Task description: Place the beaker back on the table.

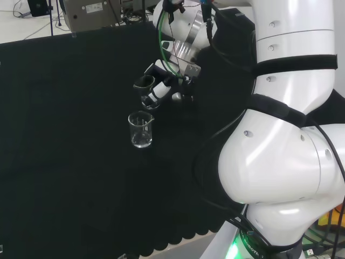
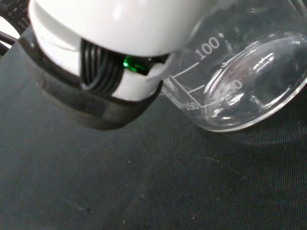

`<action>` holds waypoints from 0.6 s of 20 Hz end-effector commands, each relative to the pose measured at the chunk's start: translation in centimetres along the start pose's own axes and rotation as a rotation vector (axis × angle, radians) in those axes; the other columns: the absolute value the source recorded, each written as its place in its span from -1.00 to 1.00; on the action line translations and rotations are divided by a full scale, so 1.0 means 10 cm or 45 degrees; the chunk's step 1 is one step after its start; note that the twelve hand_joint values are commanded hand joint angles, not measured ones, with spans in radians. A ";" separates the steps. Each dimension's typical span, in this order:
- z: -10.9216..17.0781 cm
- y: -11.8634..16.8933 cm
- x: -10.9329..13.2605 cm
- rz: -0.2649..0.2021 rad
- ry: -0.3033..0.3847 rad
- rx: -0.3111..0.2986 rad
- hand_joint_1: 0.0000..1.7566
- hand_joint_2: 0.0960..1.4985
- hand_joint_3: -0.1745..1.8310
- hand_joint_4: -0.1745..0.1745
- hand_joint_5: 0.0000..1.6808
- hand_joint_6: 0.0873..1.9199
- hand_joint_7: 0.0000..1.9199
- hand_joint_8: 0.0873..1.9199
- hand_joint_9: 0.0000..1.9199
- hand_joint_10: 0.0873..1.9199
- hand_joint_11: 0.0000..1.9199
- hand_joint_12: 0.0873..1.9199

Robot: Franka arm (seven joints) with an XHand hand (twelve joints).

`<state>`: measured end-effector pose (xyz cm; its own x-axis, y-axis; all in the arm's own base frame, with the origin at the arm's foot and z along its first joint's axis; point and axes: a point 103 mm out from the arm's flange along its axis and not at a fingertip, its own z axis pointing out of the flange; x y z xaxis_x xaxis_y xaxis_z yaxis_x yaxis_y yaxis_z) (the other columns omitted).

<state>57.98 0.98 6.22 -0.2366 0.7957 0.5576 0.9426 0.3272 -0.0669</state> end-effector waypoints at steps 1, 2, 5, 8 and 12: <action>0.05 0.00 -0.01 0.003 0.017 0.045 0.61 0.18 -0.74 -1.00 0.52 -0.57 0.28 -0.36 0.59 -1.00 0.42 -0.50; 0.06 0.00 -0.01 0.000 -0.002 0.075 0.61 0.20 -0.77 -1.00 0.50 -0.54 0.26 -0.35 0.59 -1.00 0.41 -0.50; 0.06 -0.02 -0.02 -0.016 -0.058 0.159 0.56 0.24 -0.81 -0.21 0.21 -0.29 0.20 -0.39 0.47 -1.00 0.33 -0.38; 0.04 -0.05 -0.01 -0.030 -0.110 0.218 0.48 0.22 -0.84 0.12 -0.10 -0.21 -0.05 -0.47 0.27 -1.00 0.07 -0.15; -0.01 -0.11 0.00 -0.030 -0.158 0.288 0.36 0.22 -0.93 0.12 -0.43 -0.30 -0.36 -0.49 0.01 -1.00 -0.40 0.20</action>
<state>57.53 0.99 5.83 -0.2806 0.8152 0.5067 0.8944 0.4136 -0.1701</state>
